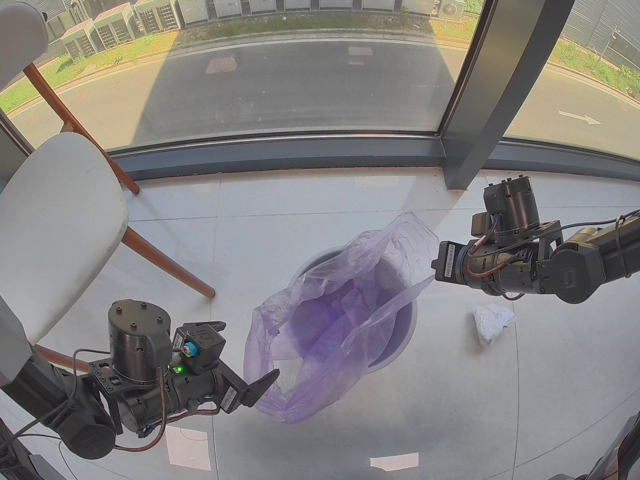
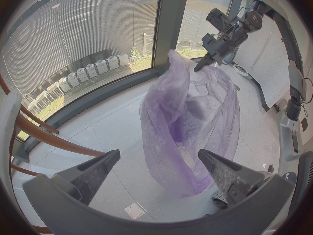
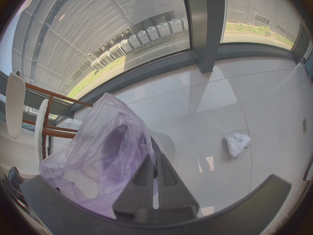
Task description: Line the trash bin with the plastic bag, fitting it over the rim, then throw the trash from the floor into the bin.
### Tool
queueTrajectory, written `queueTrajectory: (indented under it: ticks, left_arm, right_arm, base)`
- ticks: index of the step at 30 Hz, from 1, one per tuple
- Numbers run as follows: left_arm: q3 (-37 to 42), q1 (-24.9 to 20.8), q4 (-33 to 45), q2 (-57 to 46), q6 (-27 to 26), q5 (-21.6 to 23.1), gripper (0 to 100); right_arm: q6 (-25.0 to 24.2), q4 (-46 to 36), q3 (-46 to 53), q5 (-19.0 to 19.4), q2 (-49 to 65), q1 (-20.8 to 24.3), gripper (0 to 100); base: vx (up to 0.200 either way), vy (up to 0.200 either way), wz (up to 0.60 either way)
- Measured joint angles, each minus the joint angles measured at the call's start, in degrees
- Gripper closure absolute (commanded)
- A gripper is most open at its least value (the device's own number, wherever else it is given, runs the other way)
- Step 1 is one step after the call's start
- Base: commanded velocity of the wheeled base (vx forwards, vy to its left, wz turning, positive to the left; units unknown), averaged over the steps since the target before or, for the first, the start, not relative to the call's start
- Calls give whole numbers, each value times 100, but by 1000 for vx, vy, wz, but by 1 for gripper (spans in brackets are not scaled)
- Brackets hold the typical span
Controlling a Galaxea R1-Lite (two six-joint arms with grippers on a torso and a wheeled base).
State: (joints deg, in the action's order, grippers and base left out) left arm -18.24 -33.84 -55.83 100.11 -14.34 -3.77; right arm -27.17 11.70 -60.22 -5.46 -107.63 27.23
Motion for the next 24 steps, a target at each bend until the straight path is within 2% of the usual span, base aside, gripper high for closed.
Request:
queueTrajectory:
  ticks: [7, 8, 18, 24]
  left_arm:
    - [-221, 20, -16, 304, -71, -102, 0]
    - [-238, 22, -17, 344, -72, -107, 100]
    - [-434, 9, -6, 516, -115, -44, 100]
    - [-535, -46, -11, 573, -52, -35, 100]
  right_arm:
    - [0, 28, 11, 0, 2, -4, 100]
    - [0, 28, 11, 0, 2, -11, 100]
    - [79, 28, 24, 18, 13, -172, 100]
    - [622, 107, 190, 350, 113, -428, 100]
  base:
    - [0, 0, 0]
    - [0, 0, 0]
    - [0, 0, 0]
    - [0, 0, 0]
